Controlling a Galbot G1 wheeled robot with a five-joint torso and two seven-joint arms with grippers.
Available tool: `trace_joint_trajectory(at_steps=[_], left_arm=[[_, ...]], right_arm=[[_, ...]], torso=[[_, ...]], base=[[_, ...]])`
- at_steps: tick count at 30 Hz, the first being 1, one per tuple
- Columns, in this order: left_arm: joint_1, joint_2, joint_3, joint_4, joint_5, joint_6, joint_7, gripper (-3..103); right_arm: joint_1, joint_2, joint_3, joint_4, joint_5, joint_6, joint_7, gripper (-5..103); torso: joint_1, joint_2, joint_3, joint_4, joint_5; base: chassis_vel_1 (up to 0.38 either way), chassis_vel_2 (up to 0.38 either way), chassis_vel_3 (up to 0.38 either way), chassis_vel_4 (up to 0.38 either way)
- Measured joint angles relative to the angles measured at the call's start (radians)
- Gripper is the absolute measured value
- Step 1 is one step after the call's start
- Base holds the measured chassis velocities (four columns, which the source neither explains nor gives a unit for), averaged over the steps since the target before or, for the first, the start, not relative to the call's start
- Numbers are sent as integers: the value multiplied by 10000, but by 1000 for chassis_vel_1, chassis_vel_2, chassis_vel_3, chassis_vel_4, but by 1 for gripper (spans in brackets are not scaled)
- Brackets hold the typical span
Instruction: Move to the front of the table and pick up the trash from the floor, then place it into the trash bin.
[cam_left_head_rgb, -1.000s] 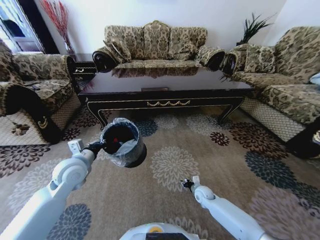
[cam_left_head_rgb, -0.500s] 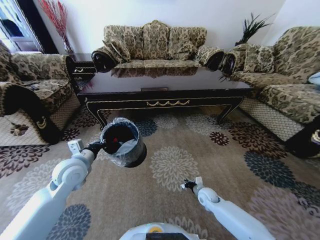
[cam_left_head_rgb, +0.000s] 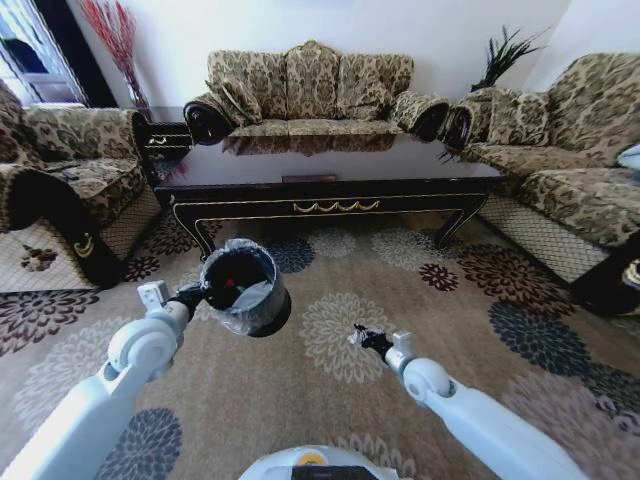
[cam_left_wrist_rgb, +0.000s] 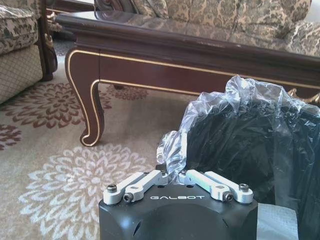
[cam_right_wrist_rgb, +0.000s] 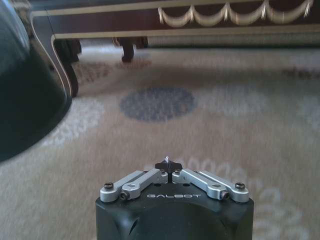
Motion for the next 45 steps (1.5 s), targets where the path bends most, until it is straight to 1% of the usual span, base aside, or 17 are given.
trace_joint_trajectory(at_steps=[4, 10, 14, 15, 17, 20, 21, 25, 26, 29, 31, 33, 37, 39, 42, 44, 45], left_arm=[[161, 86, 183, 18, 37, 57, -66, 3], [304, 200, 352, -82, -144, 192, -211, 3], [390, 249, 654, -284, -297, 301, -308, 3], [390, 249, 654, -284, -297, 301, -308, 3], [419, 200, 837, -308, -284, 320, -309, 3], [373, 76, 1193, -252, -241, 321, -281, 3], [373, 76, 1193, -252, -241, 321, -281, 3], [185, -66, 1584, -203, -249, 242, -78, 3], [185, -66, 1584, -203, -249, 242, -78, 3], [91, -249, 1897, -174, -269, 201, -72, 3], [85, -282, 1960, -179, -315, 201, -72, 3], [85, -315, 2097, -247, -525, 217, -92, 3], [87, -325, 2279, -231, -570, 238, -61, 3], [87, -340, 2310, -208, -549, 238, -62, 3], [85, -407, 2383, -173, -525, 238, -56, 3], [23, -423, 2389, -164, -530, 239, -44, 3], [23, -423, 2389, -164, -530, 239, -44, 3]], right_arm=[[161, -79, 629, 446, -696, 394, -271, 0], [372, -137, 1121, 1197, -592, 763, -589, 0], [621, -221, 1241, 2018, -458, 1344, -1214, 0], [621, -221, 1241, 2018, -458, 1344, -1214, 0], [708, -249, 1162, 2258, -370, 1724, -1563, 0], [1029, -244, 822, 2510, -185, 2547, -2722, 0], [1029, -244, 822, 2510, -185, 2547, -2722, 0], [1617, -15, 195, 2312, 14, 3133, -3854, 0], [1617, -15, 195, 2312, 14, 3133, -3854, 0], [2023, 309, -316, 1867, 0, 3303, -4254, 0], [2099, 386, -430, 1739, -46, 3336, -4305, 0], [2318, 641, -742, 1367, -347, 3411, -4386, 0], [2545, 947, -1064, 1099, -699, 3514, -4541, 0], [2564, 983, -1122, 1081, -729, 3517, -4561, 0], [2587, 1038, -1239, 957, -1020, 3528, -4656, 0], [2562, 1035, -1306, 763, -1429, 3590, -4807, 0], [2562, 1035, -1306, 763, -1429, 3590, -4807, 0]], torso=[[0, 0, 0, 0, 1], [0, 0, 0, 1, -1], [0, 0, 0, 0, 1], [0, 0, 0, 0, 1], [0, 0, -1, 1, -1], [0, 0, 0, 0, -1], [0, 0, 0, 0, -1], [0, 0, 0, 0, -1], [0, 0, 0, 0, -1], [0, 0, 0, 0, 1], [0, 0, 0, 0, -1], [0, 0, 0, 1, 1], [0, 0, 0, 1, 2], [0, 0, 0, 2, 1], [0, 0, 0, 2, -2], [0, 0, 0, 1, -1], [0, 0, 0, 1, -1]], base=[[0, 0, 0, 0], [0, 0, 0, 0], [0, 0, 0, 0], [0, 0, 0, 0], [0, 0, 0, 0], [0, 0, 0, 0], [0, 0, 0, 0], [0, 0, 0, 0], [0, 0, 0, 0], [0, 0, 0, 0], [0, 0, 0, 0], [0, 0, 0, 0], [0, 0, 0, 0], [0, 0, 0, 0], [0, 0, 0, 0], [0, 0, 0, 0], [0, 0, 0, 0]])
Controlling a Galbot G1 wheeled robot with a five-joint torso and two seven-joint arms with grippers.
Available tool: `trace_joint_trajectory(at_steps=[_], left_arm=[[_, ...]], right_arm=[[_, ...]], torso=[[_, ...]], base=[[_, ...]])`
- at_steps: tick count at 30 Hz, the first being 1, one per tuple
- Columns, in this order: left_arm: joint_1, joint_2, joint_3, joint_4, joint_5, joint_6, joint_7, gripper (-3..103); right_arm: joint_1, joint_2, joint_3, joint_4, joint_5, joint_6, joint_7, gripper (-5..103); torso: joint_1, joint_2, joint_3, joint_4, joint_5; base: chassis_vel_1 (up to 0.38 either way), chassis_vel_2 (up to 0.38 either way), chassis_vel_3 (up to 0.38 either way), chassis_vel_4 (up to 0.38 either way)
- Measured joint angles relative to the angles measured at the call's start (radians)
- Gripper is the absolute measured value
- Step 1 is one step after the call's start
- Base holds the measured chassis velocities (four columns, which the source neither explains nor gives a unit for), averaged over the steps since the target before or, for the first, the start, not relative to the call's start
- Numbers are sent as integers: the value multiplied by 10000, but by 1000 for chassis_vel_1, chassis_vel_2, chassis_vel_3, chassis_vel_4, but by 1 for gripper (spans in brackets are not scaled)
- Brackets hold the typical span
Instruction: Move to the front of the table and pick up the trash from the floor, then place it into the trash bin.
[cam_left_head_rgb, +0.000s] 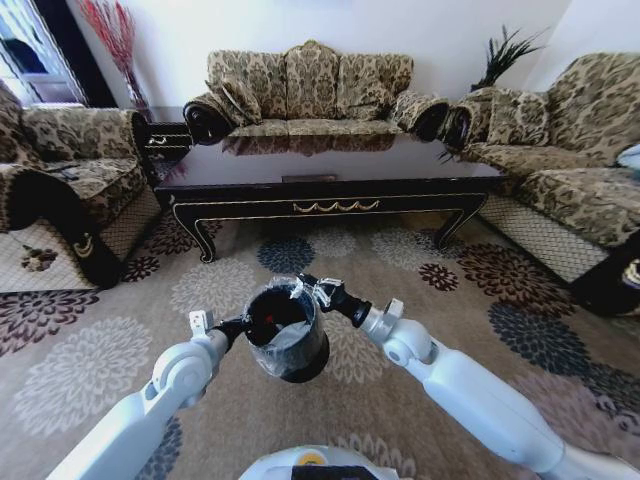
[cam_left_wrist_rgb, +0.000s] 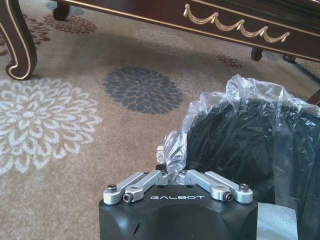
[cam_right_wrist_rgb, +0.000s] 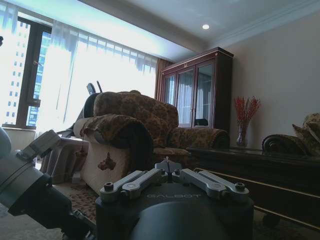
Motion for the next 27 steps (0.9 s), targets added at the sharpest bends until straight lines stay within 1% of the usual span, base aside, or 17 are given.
trace_joint_trajectory(at_steps=[3, 8, 13, 14, 15, 19, 20, 22, 23, 24, 25, 27], left_arm=[[-111, 41, -95, 3, -109, 0, 12, 3], [-125, 103, -279, -15, -184, -1, 11, 3], [-35, 150, -409, -77, -187, 0, 12, 3], [-23, 160, -434, -87, -187, 0, 12, 3], [-23, 160, -434, -87, -187, 0, 12, 3], [18, 209, -568, -133, -188, 2, 12, 3], [18, 209, -568, -133, -188, 2, 12, 3], [32, 218, -636, -172, -202, 5, 12, 3], [46, 218, -663, -180, -202, 6, 12, 3], [86, 219, -713, -182, -202, 9, 12, 3], [86, 219, -713, -182, -202, 9, 12, 3], [182, 217, -809, -184, -182, 8, 14, 3]], right_arm=[[-200, -23, -106, -105, -473, 50, -159, 0], [-354, 79, -152, -343, -1044, 71, -66, 0], [-428, 101, -111, -436, -1098, 68, 92, 0], [-435, 100, -87, -438, -1096, 67, 94, 5], [-435, 100, -87, -438, -1096, 67, 94, 5], [-501, 22, 40, -430, -1063, 56, 94, 27], [-501, 22, 40, -430, -1063, 56, 94, 27], [-599, -31, 138, -411, -1034, 56, 93, 37], [-642, -43, 179, -400, -1024, 56, 93, 37], [-714, -53, 244, -384, -996, 56, 94, 43], [-714, -53, 244, -384, -996, 56, 94, 43], [-843, -53, 410, -320, -894, 56, 124, 54]], torso=[[0, 0, 0, -2, 0], [0, 0, 0, 0, 1], [0, 0, 0, 0, 1], [0, 0, 0, 0, 1], [0, 0, 0, 0, 1], [0, 0, 0, 0, 1], [0, 0, 0, 0, 1], [0, 0, 0, -1, 1], [0, 0, 0, -1, 1], [0, -1, 0, -1, 0], [0, -1, 0, -1, 0], [0, -1, -1, 0, 1]], base=[[0, 0, 0, 0], [0, 0, 0, 0], [0, 0, 0, 0], [0, 0, 0, 0], [0, 0, 0, 0], [0, 0, 0, 0], [0, 0, 0, 0], [0, 0, 0, 0], [0, 0, 0, 0], [0, 0, 0, 0], [0, 0, 0, 0], [0, 0, 0, 0]])
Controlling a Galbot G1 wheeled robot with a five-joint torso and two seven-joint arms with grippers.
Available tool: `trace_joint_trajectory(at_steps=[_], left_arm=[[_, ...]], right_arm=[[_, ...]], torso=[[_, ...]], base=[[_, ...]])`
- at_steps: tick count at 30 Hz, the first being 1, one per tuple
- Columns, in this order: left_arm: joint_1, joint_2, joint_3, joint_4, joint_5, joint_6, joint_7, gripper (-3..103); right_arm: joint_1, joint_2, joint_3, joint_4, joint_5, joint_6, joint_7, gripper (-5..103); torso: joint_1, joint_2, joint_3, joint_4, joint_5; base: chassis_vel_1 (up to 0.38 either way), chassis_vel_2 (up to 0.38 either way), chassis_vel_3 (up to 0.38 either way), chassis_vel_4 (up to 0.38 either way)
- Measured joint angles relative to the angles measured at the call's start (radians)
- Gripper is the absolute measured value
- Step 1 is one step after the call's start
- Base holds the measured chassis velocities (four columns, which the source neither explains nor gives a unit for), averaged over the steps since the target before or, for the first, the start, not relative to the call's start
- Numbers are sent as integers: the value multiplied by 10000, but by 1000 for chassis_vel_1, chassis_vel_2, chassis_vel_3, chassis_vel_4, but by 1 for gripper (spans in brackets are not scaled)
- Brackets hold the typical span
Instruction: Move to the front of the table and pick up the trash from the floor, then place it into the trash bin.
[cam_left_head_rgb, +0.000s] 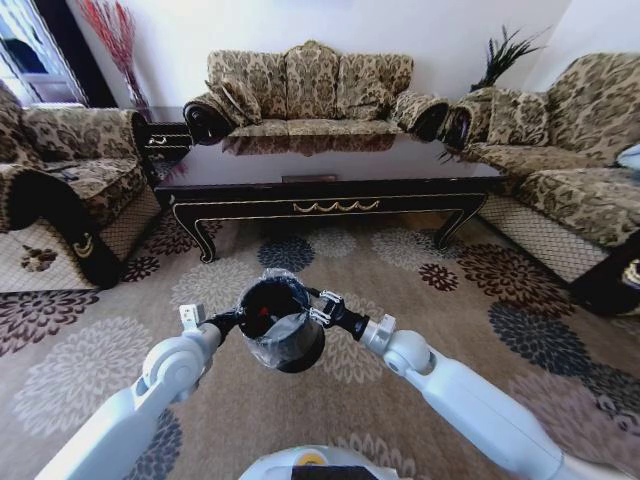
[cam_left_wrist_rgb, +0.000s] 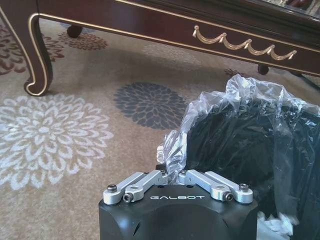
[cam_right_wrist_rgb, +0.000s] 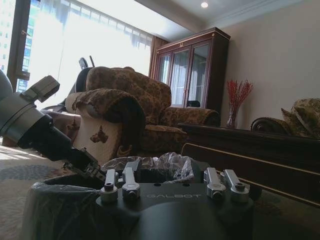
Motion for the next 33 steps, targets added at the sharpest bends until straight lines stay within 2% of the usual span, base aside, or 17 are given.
trace_joint_trajectory(at_steps=[1, 3, 4, 5, 7, 9, 11, 12, 13, 20, 23, 27, 31, 33], left_arm=[[43, -7, -43, 0, 18, 0, 0, 3], [74, -16, -76, 3, 35, 0, 0, 3], [135, -35, -147, 44, 75, -15, 1, 3], [209, -62, -234, 108, 129, -46, -26, 3], [263, -74, -286, 136, 157, -61, -59, 3], [384, -110, -403, 227, 234, -84, -157, 3], [414, -123, -451, 286, 271, -93, -197, 3], [449, -147, -567, 437, 329, -135, -300, 3], [450, -175, -657, 561, 340, -175, -392, 3], [354, -427, -1055, 1138, 303, -285, -722, 3], [282, -848, -1450, 1737, 243, -234, -963, 3], [238, -1243, -1771, 2294, 496, -218, -1050, 3], [193, -1575, -2098, 2815, 778, -346, -960, 3], [108, -1810, -2322, 3382, 926, -662, -638, 3]], right_arm=[[-38, 3, 86, 23, 55, 0, 36, 60], [-79, 5, 168, 44, 109, 0, 87, 60], [-138, 4, 307, 64, 229, 0, 196, 65], [-174, -14, 451, 75, 351, -1, 307, 76], [-192, -38, 539, 84, 426, -13, 388, 76], [-248, -78, 707, 105, 522, -54, 531, 86], [-287, -84, 800, 119, 552, -77, 586, 86], [-392, -88, 1027, 142, 605, -112, 662, 96], [-484, -86, 1206, 157, 635, -127, 703, 99], [-1071, 62, 2327, 134, 830, -447, 1261, 100], [-1730, 235, 3070, -68, 739, -524, 1588, 100], [-2183, 270, 3462, -102, 594, -471, 1606, 100], [-2381, 244, 3689, -127, 560, -437, 1606, 100], [-2441, 244, 3849, -240, 559, -428, 1615, 100]], torso=[[0, 0, 0, 0, -1], [0, 0, 0, 0, 0], [0, 1, 0, 0, 0], [0, 0, 0, -1, 0], [0, 0, 0, 0, 0], [0, 0, 0, 0, -1], [0, 0, 0, 0, -1], [0, 0, 0, 1, 0], [0, 0, 0, 1, -1], [0, 1, 0, 0, 0], [0, 0, 0, -1, 2], [0, 0, 0, -1, 0], [0, 1, 0, 2, 0], [0, 0, 0, 0, -2]], base=[[0, 0, 0, 0], [0, 0, 0, 0], [0, 0, 0, 0], [0, 0, 0, 0], [0, 0, 0, 0], [0, 0, 0, 0], [0, 0, 0, 0], [0, 0, 0, 0], [0, 0, 0, 0], [0, 0, 0, 0], [0, 0, 0, 0], [0, 0, 0, 0], [0, 0, 0, 0], [0, 0, 0, 0]])
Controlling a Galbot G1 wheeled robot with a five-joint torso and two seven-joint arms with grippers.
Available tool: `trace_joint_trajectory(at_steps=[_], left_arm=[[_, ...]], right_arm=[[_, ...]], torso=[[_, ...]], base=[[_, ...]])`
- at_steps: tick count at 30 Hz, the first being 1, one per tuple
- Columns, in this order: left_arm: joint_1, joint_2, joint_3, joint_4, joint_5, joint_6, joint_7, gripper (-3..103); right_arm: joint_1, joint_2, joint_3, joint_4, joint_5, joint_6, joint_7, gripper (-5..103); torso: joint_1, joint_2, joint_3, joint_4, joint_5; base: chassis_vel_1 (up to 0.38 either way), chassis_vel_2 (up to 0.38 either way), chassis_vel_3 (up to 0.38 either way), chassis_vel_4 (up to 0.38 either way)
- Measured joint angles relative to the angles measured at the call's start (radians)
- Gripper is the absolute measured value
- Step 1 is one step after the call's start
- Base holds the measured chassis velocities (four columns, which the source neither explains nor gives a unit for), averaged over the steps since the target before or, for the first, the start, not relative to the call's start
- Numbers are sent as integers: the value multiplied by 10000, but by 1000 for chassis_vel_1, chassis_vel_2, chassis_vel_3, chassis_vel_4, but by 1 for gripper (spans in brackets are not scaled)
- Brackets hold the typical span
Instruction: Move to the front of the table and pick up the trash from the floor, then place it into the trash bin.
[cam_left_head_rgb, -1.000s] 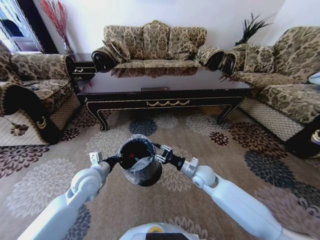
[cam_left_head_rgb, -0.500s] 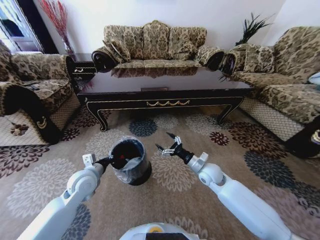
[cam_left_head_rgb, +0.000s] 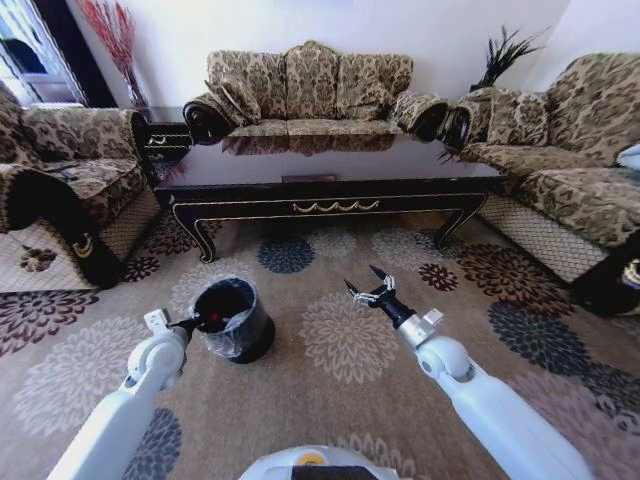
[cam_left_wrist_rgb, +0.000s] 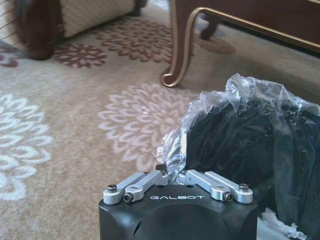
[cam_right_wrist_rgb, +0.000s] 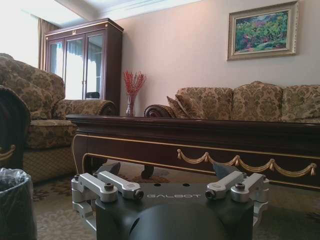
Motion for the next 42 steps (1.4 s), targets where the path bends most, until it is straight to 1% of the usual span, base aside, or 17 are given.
trace_joint_trajectory(at_steps=[3, 6, 7, 8, 11, 13, 16, 19, 22, 24, 25, 26, 28, 29, 39, 41, 42], left_arm=[[-71, -137, -156, 531, 155, -255, 237, 3], [-144, -164, -247, 793, 237, -371, 446, 3], [-193, -164, -290, 915, 293, -422, 588, 3], [-364, -147, -407, 1356, 511, -638, 1025, 3], [-485, -108, -482, 1686, 540, -744, 1196, 3], [-572, -86, -574, 1949, 377, -755, 1274, 3], [-630, -99, -635, 2001, 169, -719, 1288, 3], [-660, -149, -645, 1988, -87, -529, 1203, 3], [-645, -217, -643, 1702, -500, 14, 862, 3], [-644, -217, -644, 1647, -592, 145, 791, 3], [-653, -190, -643, 1609, -768, 396, 606, 3], [-653, -190, -643, 1609, -768, 396, 606, 3], [-698, -88, -651, 1676, -1059, 800, 201, 3], [-726, -35, -652, 1757, -1124, 912, 121, 3], [-1219, 177, -458, 2249, -1243, 1127, -82, 3], [-1353, 190, -393, 2329, -1282, 1185, -188, 3], [-1492, 211, -319, 2382, -1335, 1267, -369, 3]], right_arm=[[-126, -11, 151, -109, 0, 6, 24, 100], [-250, -33, 256, -131, -18, 10, 24, 100], [-319, -40, 309, -137, -34, 11, 23, 100], [-445, -41, 424, -146, -82, 12, 16, 100], [-539, -39, 510, -146, -109, 12, 10, 100], [-696, -39, 651, -126, -136, 12, -4, 100], [-840, -51, 776, -114, -186, 12, -18, 100], [-955, -52, 867, -114, -237, 11, -29, 100], [-1101, -39, 964, -96, -320, -2, -46, 100], [-1129, -38, 982, -86, -340, -5, -51, 100], [-1182, -35, 1009, -84, -372, -8, -59, 100], [-1182, -35, 1009, -84, -372, -8, -59, 100], [-1261, -29, 1047, -94, -427, -9, -76, 100], [-1293, -23, 1059, -109, -451, -9, -82, 100], [-1339, 64, 1023, -190, -587, -4, -149, 100], [-1339, 67, 1018, -225, -604, 2, -197, 100], [-1331, 70, 1007, -273, -617, 11, -220, 100]], torso=[[0, 0, 1, 1, 2], [0, 0, 1, 3, -1], [0, 1, 0, 2, -2], [0, 0, 0, -3, 1], [0, 0, 0, -3, 2], [1, 0, 1, 3, 0], [0, 0, 0, 3, 2], [0, 0, 0, -3, 3], [0, 0, 0, -1, 2], [0, 0, 0, 0, 1], [-1, 0, 0, -1, 1], [-1, 0, 0, -1, 1], [0, 0, 0, -1, 3], [0, 0, 0, 0, 1], [-1, 0, -1, -1, 5], [-1, 0, -1, 0, 4], [-1, 0, -1, -1, 3]], base=[[0, 0, 0, 0], [0, 0, 0, 0], [0, 0, 0, 0], [0, 0, 0, 0], [0, 0, 0, 0], [0, 0, 0, 0], [0, 0, 0, 0], [0, 0, 0, 0], [0, 0, 0, 0], [0, 0, 0, 0], [0, 0, 0, 0], [0, 0, 0, 0], [0, 0, 0, 0], [0, 0, 0, 0], [0, 0, 0, 0], [0, 0, 0, 0], [0, 0, 0, 0]])
